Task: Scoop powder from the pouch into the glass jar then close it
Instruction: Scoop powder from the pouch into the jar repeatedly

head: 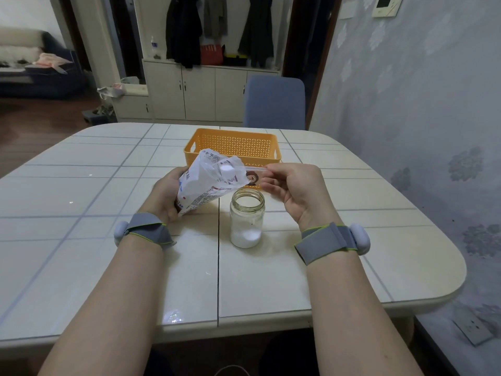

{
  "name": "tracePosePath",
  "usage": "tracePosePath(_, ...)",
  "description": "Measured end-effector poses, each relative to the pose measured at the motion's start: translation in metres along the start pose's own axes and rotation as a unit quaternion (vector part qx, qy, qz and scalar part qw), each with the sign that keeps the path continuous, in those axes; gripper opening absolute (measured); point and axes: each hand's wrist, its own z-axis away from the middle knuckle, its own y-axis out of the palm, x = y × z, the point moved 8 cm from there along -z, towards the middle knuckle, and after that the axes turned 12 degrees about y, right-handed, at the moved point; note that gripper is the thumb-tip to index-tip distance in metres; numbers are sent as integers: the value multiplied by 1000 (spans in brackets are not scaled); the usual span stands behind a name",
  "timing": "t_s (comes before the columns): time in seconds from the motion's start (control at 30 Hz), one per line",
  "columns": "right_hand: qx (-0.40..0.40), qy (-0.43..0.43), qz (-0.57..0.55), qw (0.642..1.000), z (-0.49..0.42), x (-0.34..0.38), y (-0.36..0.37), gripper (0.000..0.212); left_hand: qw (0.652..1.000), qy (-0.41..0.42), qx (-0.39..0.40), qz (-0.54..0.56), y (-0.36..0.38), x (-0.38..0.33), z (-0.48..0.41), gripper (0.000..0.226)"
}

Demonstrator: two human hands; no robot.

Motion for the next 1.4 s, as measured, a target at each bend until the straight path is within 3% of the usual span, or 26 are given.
tracePosePath(0.07,-2,-5,-12,1000,2,2,-6,11,1000,-2,11,-7,0,1,-1,43)
tracePosePath(0.2,-13,-19,-22,999,7,5,-20,14,1000,1,9,-15,1,0,-3,34)
tracePosePath(0.3,-16,-20,-32,999,12,6,-28,10,1000,2,18,-14,1,0,-3,50)
tracePosePath(0.4,-23,-26,-35,999,15,7,-37,8,999,2,24,-37,0,0,-4,37)
tracePosePath(0.53,-22,-23,-32,999,18,3,-48,10,997,19,68,-43,10,-4,0,65)
tracePosePath(0.7,7,-18,6,1000,19,-4,-45,7,998,15,30,-56,3,-3,-3,35)
tracePosePath(0.87,40,-41,38,998,20,-5,-37,6,1000,0,19,-5,1,1,-2,56)
tracePosePath(0.97,49,-54,46,996,22,-4,-33,5,999,-27,-20,13,-3,4,0,28)
tracePosePath(1.03,50,-65,52,995,23,-2,-32,5,999,-35,-28,14,-4,3,1,21)
tracePosePath(1.27,29,-81,65,994,22,-2,-36,10,999,-39,-25,6,-5,6,-2,20)
tracePosePath(1.4,18,-95,48,994,23,-4,-39,13,999,-35,-2,10,0,10,-7,36)
